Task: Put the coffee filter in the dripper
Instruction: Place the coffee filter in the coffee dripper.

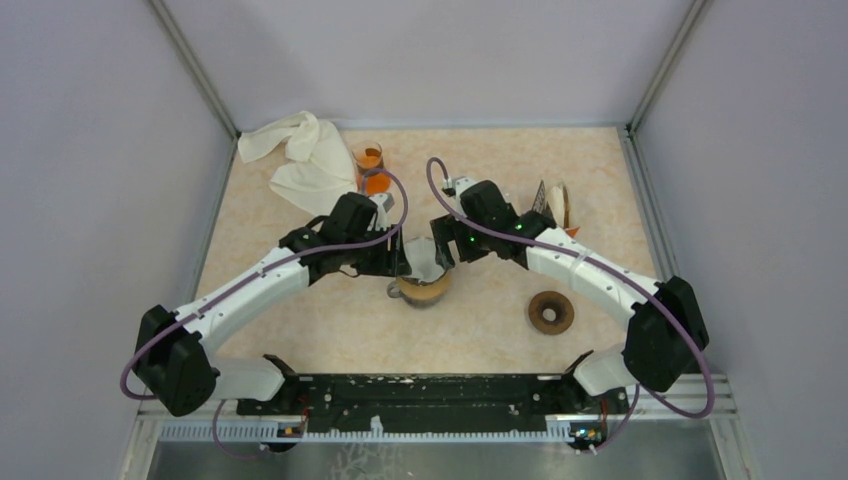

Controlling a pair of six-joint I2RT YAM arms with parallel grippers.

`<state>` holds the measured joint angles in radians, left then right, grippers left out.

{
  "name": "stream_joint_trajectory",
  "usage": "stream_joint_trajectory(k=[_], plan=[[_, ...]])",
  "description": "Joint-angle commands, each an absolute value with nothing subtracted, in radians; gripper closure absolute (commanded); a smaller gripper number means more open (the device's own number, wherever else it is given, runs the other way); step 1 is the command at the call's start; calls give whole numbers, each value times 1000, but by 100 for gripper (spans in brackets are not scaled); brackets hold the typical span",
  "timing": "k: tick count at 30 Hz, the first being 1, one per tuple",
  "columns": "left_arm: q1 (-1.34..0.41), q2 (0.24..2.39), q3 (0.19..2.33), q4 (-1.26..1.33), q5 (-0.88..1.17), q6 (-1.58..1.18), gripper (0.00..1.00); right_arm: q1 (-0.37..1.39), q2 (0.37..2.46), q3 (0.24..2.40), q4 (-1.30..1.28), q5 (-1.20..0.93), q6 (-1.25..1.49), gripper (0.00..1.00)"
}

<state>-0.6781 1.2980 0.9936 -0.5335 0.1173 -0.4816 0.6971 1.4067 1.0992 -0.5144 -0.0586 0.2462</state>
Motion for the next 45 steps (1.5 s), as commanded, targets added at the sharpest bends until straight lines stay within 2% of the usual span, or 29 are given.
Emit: stream_joint_trajectory(k=[1,20,45], plan=[[-678,1297,971,-546,112,-474,37,689,1391,1096,-494,-57,232,17],[-678,1288,979,-546,115,-471,37,693,1352,1144,-481,-189,256,14],[-678,1304,1002,-545,126,-473,36,785,1442,1176,-547,-185,220,13]])
